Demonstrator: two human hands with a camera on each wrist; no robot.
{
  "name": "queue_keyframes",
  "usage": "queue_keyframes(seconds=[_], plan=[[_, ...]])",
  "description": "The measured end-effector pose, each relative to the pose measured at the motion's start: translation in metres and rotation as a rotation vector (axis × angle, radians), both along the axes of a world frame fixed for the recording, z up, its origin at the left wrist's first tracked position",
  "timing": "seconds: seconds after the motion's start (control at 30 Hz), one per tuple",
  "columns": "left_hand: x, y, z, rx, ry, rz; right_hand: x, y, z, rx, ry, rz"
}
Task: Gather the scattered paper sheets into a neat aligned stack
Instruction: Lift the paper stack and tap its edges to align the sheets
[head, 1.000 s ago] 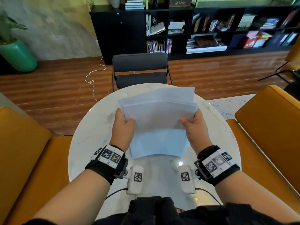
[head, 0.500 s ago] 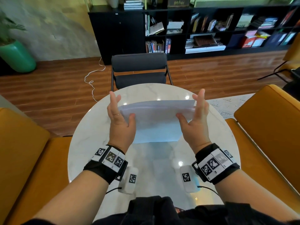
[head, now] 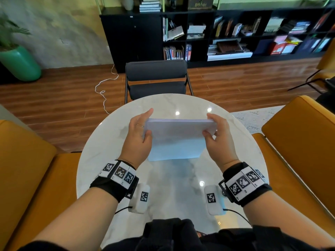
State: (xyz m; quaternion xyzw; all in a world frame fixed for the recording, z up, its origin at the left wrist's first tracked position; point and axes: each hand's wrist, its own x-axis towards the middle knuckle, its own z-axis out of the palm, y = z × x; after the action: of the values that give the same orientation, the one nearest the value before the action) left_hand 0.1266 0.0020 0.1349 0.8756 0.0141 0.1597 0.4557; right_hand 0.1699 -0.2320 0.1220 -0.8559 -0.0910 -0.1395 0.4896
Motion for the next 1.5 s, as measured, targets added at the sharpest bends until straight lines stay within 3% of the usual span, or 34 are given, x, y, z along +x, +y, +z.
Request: queue_keyframes(seconds=[0.17, 0.33, 0.6, 0.7, 0.8, 0.93, 1.07, 1.1, 1.17, 1.23, 1.27, 1.4, 1.5], plan=[[0.005, -0.002, 0.0, -0.32, 0.076, 0.074, 0.001, 0.007, 0.007, 0.133, 0.119, 0.017], [0.011, -0.01, 0.001, -0.41, 0.132, 0.128, -0.002, 0.019, 0.005, 0.089, 0.145, 0.12], [0.016, -0.004, -0.008, -0.352, 0.179, 0.174, 0.009, 0.018, 0.015, -0.049, 0.078, 0.059], [0.016, -0.005, 0.002, -0.275, 0.1, 0.2, 0.007, 0.018, 0.02, -0.394, -0.156, -0.049], [0.017, -0.011, 0.021, -0.02, 0.033, 0.117, 0.002, 0.028, 0.037, -0.628, -0.32, -0.055], [0.018, -0.026, 0.04, 0.13, -0.086, 0.007, -0.002, 0.041, 0.056, -0.322, -0.033, 0.097], [0.023, 0.001, 0.024, 0.11, -0.062, 0.21, 0.007, 0.016, 0.05, 0.042, 0.156, -0.034], [0.023, 0.011, 0.018, 0.058, -0.022, 0.301, 0.01, 0.007, 0.047, 0.111, 0.192, -0.063], [0.017, 0.025, 0.01, -0.224, 0.117, 0.377, 0.014, -0.009, 0.038, 0.289, 0.233, -0.081], [0.012, 0.029, 0.001, -0.583, 0.229, 0.25, 0.015, -0.016, 0.029, 0.496, 0.274, -0.024], [0.011, 0.028, 0.0, -0.656, 0.261, 0.193, 0.015, -0.018, 0.025, 0.57, 0.294, 0.018], [0.015, 0.022, 0.007, -0.558, 0.234, 0.16, 0.018, -0.022, 0.02, 0.68, 0.315, 0.157], [0.017, 0.02, 0.009, -0.527, 0.155, 0.219, 0.018, -0.021, 0.022, 0.655, 0.287, 0.147]])
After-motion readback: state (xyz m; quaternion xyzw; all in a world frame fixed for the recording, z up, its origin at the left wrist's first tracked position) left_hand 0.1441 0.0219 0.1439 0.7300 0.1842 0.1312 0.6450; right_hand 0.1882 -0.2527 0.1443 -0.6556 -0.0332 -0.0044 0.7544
